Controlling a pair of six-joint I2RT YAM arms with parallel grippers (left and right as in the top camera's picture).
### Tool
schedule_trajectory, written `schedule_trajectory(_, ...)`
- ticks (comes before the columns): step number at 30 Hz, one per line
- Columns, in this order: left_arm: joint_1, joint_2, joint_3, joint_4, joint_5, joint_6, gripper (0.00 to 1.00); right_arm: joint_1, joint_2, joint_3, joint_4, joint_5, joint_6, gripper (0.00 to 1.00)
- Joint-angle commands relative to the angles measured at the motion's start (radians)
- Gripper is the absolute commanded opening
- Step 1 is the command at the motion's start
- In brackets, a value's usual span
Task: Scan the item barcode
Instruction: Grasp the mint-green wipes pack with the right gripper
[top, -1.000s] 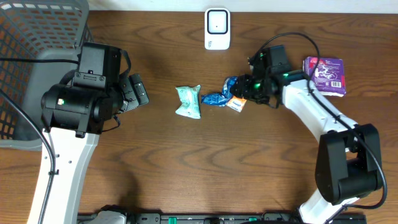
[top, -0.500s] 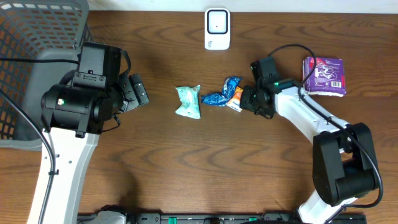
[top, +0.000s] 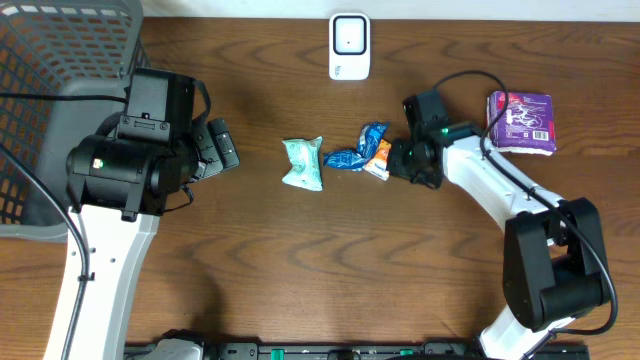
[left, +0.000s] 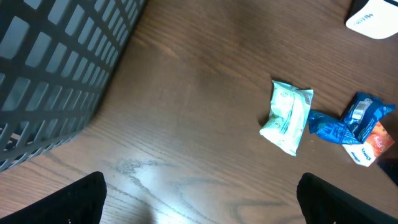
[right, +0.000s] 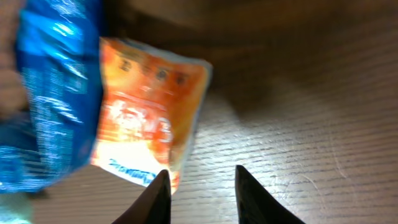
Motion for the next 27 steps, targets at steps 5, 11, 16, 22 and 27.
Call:
schedule_trajectory(5,0.003,-0.008,0.006,-0.003,-0.017,0.006,0.98,0.06,0.001,0.131,-0.027,-0.018,-0.066,0.51)
schedule_trajectory(11,0.003,-0.008,0.006,-0.003,-0.017,0.006,0.98,0.161,0.001,0.135,0.069,-0.069,-0.109,0.6)
schedule_trajectory(16,0.003,-0.008,0.006,-0.003,-0.017,0.006,0.98,0.242,0.013,0.135,0.138,-0.039,-0.025,0.58)
schedule_trajectory(22,0.003,-0.008,0.006,-0.003,-0.017,0.006,0.98,0.304,0.087,0.135,0.208,-0.072,0.0,0.58)
schedule_trajectory(27,0.003,-0.008,0.006,-0.003,-0.017,0.006,0.98,0.339,0.153,0.135,0.211,-0.096,0.008,0.57)
